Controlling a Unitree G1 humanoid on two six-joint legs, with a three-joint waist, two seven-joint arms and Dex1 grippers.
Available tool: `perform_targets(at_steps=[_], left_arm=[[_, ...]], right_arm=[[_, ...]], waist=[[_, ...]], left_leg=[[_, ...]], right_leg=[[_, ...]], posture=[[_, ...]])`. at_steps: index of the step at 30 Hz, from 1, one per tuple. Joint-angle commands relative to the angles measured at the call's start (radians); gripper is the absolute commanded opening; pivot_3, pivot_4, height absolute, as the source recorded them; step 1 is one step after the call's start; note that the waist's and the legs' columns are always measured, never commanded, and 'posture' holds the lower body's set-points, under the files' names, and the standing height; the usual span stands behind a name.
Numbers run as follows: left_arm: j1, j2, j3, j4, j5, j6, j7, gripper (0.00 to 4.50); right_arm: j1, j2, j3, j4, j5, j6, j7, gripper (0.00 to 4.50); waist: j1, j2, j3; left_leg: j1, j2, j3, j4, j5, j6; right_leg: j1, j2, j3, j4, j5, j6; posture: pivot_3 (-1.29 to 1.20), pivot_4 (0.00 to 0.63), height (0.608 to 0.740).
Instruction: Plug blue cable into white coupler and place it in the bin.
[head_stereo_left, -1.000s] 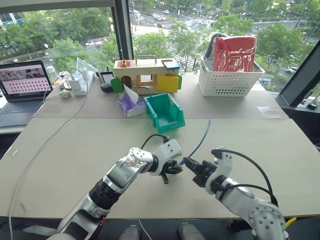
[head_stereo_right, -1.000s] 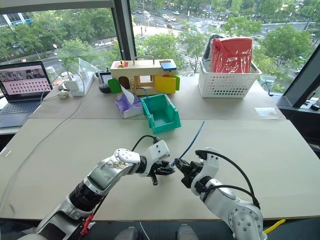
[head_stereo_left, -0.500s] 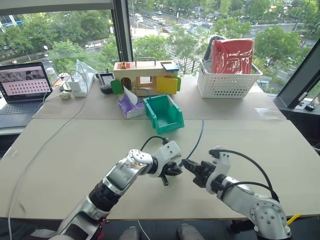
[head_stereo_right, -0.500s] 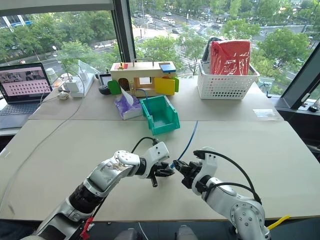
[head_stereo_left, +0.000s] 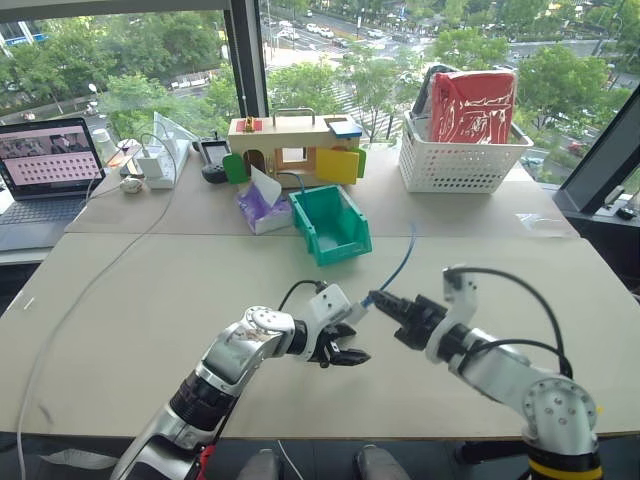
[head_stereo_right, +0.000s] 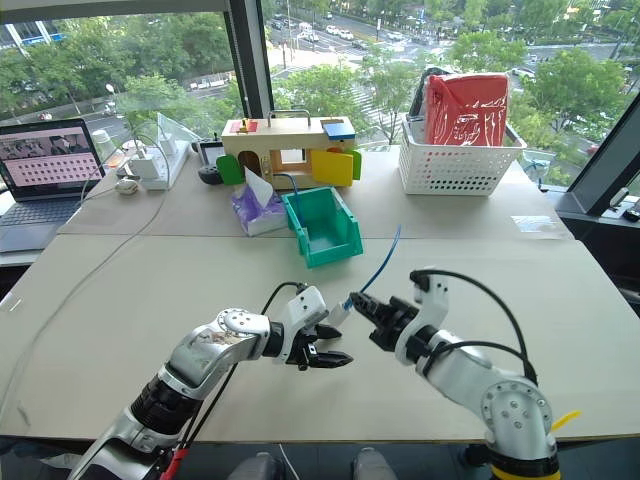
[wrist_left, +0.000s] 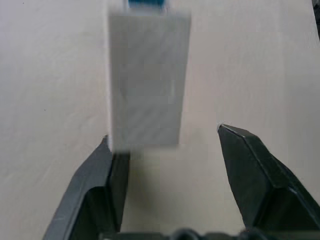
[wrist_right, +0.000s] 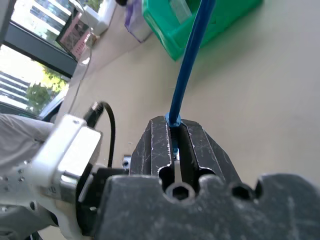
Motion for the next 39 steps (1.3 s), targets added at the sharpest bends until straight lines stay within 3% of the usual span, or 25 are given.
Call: perform_targets(at_steps=[1,4,6,9,13,18,20,23,27,31,34,39], left_arm=[[0.031,0.042,0.073,-0.002,-0.006,-0.151,-0.029,4.48],[0.043,0.042,0.134,0.007,-0.041,-0.177,-0.026,4.48],[0.056,0.060,0.201,-0.015,-0.073,-0.208,-0.035,4.48],[0.073,0.072,0.269,-0.031,-0.051,-0.260,0.026,4.48],[0.111,0.055,0.341,-0.086,-0.077,-0.253,0.107,4.48],[0.182,0.028,0.433,-0.204,-0.144,-0.195,0.194,4.48],[0.214,0.027,0.458,-0.244,-0.141,-0.191,0.239,4.50],[0.250,0.024,0.490,-0.284,-0.124,-0.177,0.315,4.50],[0.281,0.034,0.516,-0.324,-0.123,-0.219,0.347,4.50],[0.314,0.084,0.546,-0.313,-0.086,-0.280,0.349,4.50],[0.334,0.122,0.582,-0.287,-0.079,-0.319,0.337,4.50],[0.289,0.148,0.641,-0.188,-0.142,-0.367,0.272,4.50]], right_arm=[[-0.156,-0.105,-0.070,0.066,0.052,-0.008,0.049,0.00],[-0.251,-0.156,-0.054,0.148,0.012,0.006,0.114,0.00],[-0.402,-0.167,0.027,0.304,-0.147,-0.007,0.250,0.00],[-0.650,-0.121,0.149,0.632,-0.404,-0.100,0.472,0.00],[-0.859,-0.057,0.242,1.026,-0.675,-0.256,0.717,0.00],[-1.039,0.045,0.227,1.436,-0.875,-0.455,0.881,0.00],[-1.075,0.083,0.225,1.534,-0.941,-0.512,0.925,0.91],[-1.103,0.127,0.206,1.614,-0.999,-0.557,0.967,1.75],[-1.143,0.123,0.132,1.618,-1.020,-0.575,1.014,3.18],[-1.110,0.053,0.087,1.460,-1.018,-0.510,1.110,4.48],[-0.996,-0.021,0.062,1.231,-0.986,-0.403,1.160,4.48],[-0.618,-0.144,-0.036,0.706,-0.891,-0.344,1.217,4.48]], waist=[[-0.004,0.001,0.001],[-0.002,0.001,0.003],[-0.002,0.001,0.003],[-0.016,0.004,0.006],[-0.010,0.005,0.007],[-0.002,0.005,0.009],[-0.003,0.005,0.009],[-0.003,0.005,0.009],[-0.002,0.005,0.010],[-0.003,0.006,0.010],[-0.001,0.006,0.010],[0.009,0.006,0.010]], left_leg=[[0.000,0.000,0.001,0.000,0.000,0.000],[0.000,0.000,0.002,0.000,0.000,0.000],[0.000,0.001,0.001,0.000,0.000,0.000],[0.000,0.001,0.003,0.001,0.000,0.000],[0.000,0.001,0.002,0.000,0.000,0.001],[-0.005,-0.001,0.001,0.000,-0.001,0.000],[-0.005,-0.001,0.001,0.000,-0.001,-0.001],[-0.005,-0.001,0.001,0.000,-0.002,-0.002],[-0.004,-0.001,0.001,0.000,-0.001,-0.002],[-0.003,-0.001,0.000,0.000,-0.001,-0.003],[-0.003,-0.001,0.000,0.000,-0.001,-0.003],[-0.003,-0.001,-0.001,0.000,-0.001,-0.003]], right_leg=[[0.000,0.000,0.000,0.000,0.000,0.000],[-0.001,0.000,0.001,0.000,0.001,-0.001],[0.000,0.000,0.000,0.000,0.001,-0.001],[-0.001,0.000,0.002,0.000,0.002,0.000],[-0.001,0.001,0.001,0.000,0.006,-0.006],[-0.004,-0.002,0.000,-0.001,0.007,-0.005],[-0.005,-0.002,-0.001,0.000,0.007,-0.005],[-0.005,-0.003,-0.001,0.001,0.007,-0.006],[-0.004,-0.003,-0.001,0.000,0.007,-0.006],[-0.004,-0.002,-0.002,0.001,0.008,-0.006],[-0.004,-0.002,-0.003,0.001,0.008,-0.006],[-0.002,-0.002,-0.004,0.000,0.007,-0.006]], posture=[[0.00,0.150,0.733],[0.00,0.150,0.733],[0.00,0.150,0.733],[0.00,0.150,0.733],[0.00,0.150,0.733],[0.00,0.150,0.733],[0.00,0.150,0.733],[0.00,0.150,0.733],[0.00,0.150,0.733],[0.00,0.150,0.733],[0.00,0.150,0.733],[0.00,0.150,0.733]])
